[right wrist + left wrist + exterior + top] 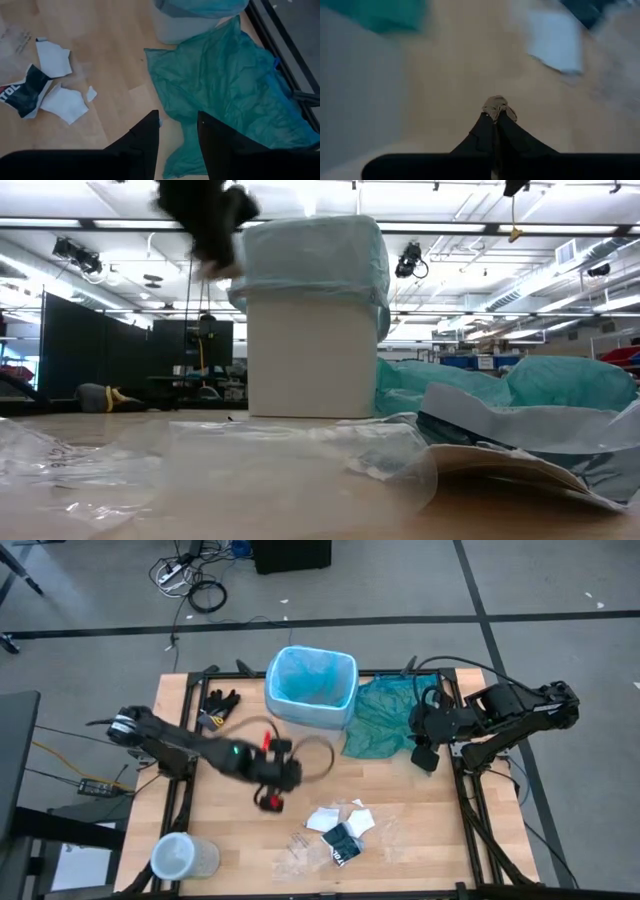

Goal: Place trash/remove bag and relplace
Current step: Put the brown paper into the trash bin

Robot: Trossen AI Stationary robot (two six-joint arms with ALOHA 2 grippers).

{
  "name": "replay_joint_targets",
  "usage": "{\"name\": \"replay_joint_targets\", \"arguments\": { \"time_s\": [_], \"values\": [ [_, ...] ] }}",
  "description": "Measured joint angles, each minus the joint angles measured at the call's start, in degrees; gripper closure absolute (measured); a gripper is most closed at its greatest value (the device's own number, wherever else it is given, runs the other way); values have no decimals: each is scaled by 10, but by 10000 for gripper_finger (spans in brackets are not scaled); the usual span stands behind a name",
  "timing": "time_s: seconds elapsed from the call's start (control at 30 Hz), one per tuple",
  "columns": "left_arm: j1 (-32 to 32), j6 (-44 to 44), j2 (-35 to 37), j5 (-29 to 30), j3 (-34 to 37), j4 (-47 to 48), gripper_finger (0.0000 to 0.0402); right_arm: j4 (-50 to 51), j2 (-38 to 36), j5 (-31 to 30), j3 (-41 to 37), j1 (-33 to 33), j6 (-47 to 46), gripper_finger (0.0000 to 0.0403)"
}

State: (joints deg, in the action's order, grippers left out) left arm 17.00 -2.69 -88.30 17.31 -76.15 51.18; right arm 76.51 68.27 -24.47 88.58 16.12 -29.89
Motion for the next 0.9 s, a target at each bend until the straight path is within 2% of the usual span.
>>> {"name": "replay_joint_targets", "arguments": {
  "time_s": [0.17,0.37,0.53,0.67,0.83,0.9],
  "values": [
    [-57,35,34,34,-91,-9,388,-1,0,-2,0,0,0,282],
    [-121,109,39,115,-222,-21,387,-1,0,-5,0,0,-5,285],
    [-188,146,41,129,-275,-56,387,-2,0,-14,0,0,-5,285],
    [-254,164,35,119,-276,-53,380,-3,0,-14,0,0,-12,284],
    [-332,175,21,17,-276,-55,331,-3,0,-14,0,0,-11,280],
    [-352,175,10,-4,-276,-54,308,-3,0,-14,0,0,-11,278]
  ]
}}
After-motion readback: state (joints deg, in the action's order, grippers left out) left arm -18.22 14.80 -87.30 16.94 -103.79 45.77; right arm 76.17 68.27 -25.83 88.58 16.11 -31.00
